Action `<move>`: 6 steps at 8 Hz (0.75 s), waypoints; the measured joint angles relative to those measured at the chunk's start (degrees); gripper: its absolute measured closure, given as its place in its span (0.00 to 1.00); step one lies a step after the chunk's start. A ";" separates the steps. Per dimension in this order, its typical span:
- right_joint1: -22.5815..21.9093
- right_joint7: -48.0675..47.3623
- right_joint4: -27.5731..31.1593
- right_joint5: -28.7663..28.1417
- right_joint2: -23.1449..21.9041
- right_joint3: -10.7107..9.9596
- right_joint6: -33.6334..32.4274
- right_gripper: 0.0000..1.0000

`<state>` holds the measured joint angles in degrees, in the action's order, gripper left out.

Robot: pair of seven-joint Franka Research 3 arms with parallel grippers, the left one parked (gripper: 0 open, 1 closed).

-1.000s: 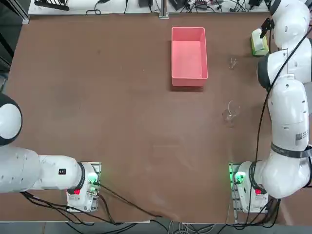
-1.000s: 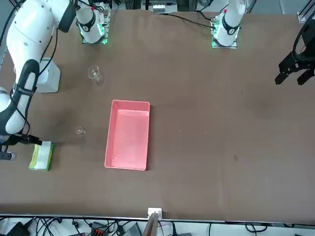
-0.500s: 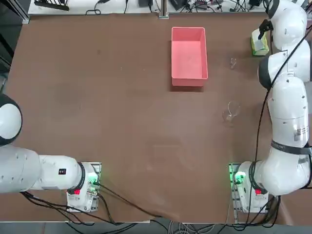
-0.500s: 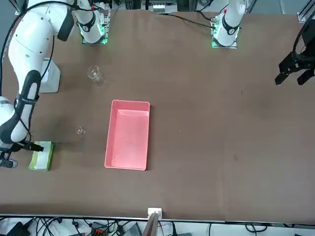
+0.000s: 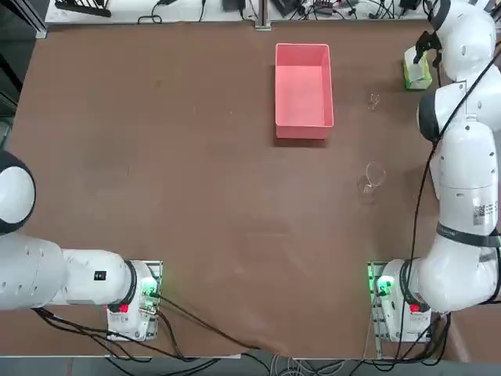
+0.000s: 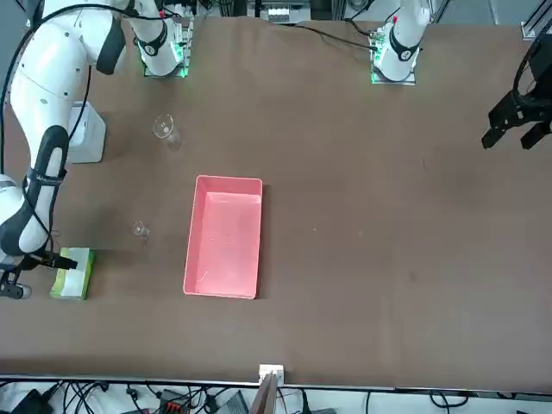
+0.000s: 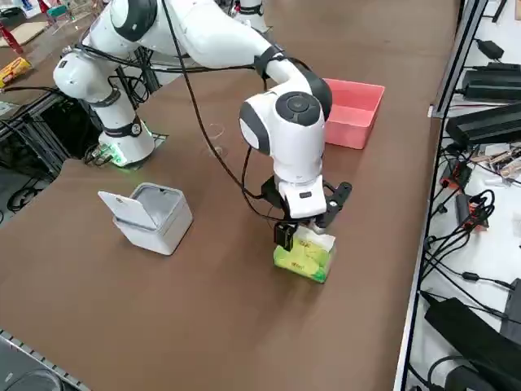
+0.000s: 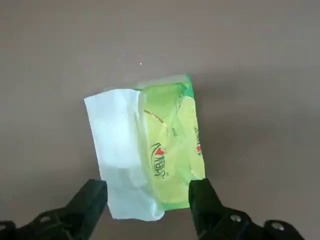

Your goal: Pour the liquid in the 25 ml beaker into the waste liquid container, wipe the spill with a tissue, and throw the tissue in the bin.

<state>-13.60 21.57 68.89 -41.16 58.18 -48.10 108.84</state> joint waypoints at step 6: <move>-0.12 -2.67 -1.61 0.18 0.05 2.39 -0.08 0.33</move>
<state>-13.72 18.90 67.28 -40.98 58.23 -45.71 108.76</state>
